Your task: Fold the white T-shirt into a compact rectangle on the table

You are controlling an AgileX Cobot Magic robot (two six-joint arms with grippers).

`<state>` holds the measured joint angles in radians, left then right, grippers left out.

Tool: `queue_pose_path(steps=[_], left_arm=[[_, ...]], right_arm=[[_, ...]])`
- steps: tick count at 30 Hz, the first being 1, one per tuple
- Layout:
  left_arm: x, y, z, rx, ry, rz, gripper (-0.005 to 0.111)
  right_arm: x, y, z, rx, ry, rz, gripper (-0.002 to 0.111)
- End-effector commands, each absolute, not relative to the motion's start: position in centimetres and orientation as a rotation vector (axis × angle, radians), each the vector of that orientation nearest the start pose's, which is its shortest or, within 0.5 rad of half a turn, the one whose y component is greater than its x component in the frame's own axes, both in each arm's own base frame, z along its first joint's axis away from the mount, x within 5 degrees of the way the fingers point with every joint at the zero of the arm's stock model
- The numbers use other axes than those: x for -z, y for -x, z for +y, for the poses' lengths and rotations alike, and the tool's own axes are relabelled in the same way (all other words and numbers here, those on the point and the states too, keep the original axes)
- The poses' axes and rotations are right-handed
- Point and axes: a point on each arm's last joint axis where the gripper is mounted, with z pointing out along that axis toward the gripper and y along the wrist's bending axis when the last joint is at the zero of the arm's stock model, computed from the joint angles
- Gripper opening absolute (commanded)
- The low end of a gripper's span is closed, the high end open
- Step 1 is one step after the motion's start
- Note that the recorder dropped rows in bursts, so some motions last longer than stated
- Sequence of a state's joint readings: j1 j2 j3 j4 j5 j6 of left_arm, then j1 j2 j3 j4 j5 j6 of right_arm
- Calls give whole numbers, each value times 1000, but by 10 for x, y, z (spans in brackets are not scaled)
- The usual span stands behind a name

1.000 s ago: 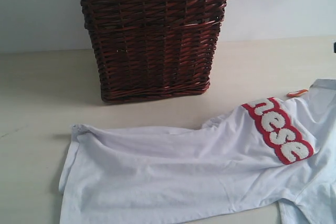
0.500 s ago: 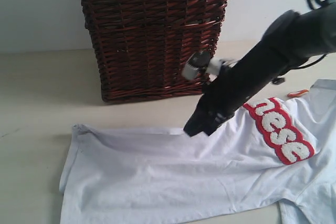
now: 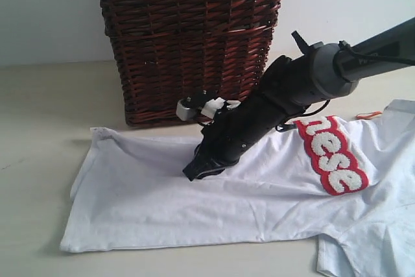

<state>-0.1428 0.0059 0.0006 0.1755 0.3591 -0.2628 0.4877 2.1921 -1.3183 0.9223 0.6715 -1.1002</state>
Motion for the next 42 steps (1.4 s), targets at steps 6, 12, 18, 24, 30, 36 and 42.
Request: queue_pose_path(steps=[6,12,18,24,30,36,42], left_arm=[[-181,-53,-3,125,2,1837,1],[-181,-53,-3,125,2,1837,1],[-181,-53,-3,125,2,1837,1],[-181,-53,-3,125,2,1837,1],[-181,-53,-3,125,2,1837,1],[-181,-53,-3,125,2,1837,1],[-181,-53,-3,125,2,1837,1]], right_arm=[[-91,-324,248,-1019,1234,2628,0],[-82,-310,251,-1092,1278,2727,0],[-129,-300,257,-1319,1397,2533,0],[-160,-303,265,-1282,1361,2365,3],[-159,-267,299,-1241,1776,2038,46],[-142,-247,328,-1263,1652,2211,51],[-142,-248,328,-1244,1650,2198,29]])
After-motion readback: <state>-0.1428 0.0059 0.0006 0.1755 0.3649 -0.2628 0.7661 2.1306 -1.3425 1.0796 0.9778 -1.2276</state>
